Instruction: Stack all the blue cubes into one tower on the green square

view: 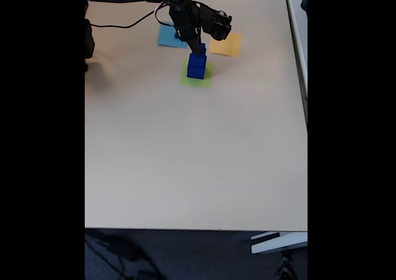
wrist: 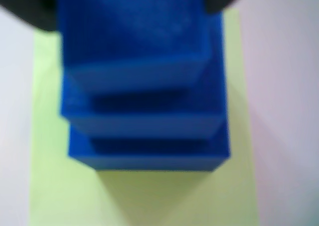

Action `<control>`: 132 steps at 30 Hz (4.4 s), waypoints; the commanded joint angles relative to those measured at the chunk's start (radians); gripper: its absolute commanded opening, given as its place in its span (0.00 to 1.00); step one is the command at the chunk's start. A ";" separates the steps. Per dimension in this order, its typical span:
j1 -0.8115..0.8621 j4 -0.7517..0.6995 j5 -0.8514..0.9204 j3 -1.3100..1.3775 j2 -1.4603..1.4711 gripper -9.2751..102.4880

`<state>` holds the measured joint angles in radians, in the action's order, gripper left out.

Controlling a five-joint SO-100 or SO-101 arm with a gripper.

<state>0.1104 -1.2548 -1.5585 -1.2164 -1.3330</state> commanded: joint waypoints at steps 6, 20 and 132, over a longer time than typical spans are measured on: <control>-0.008 0.009 -0.020 0.003 -0.046 0.15; -0.012 0.011 -0.020 0.003 -0.048 0.19; -0.436 0.460 -0.486 -0.488 -0.110 0.31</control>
<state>-0.3237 -0.8115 -2.0463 -1.7012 -1.3530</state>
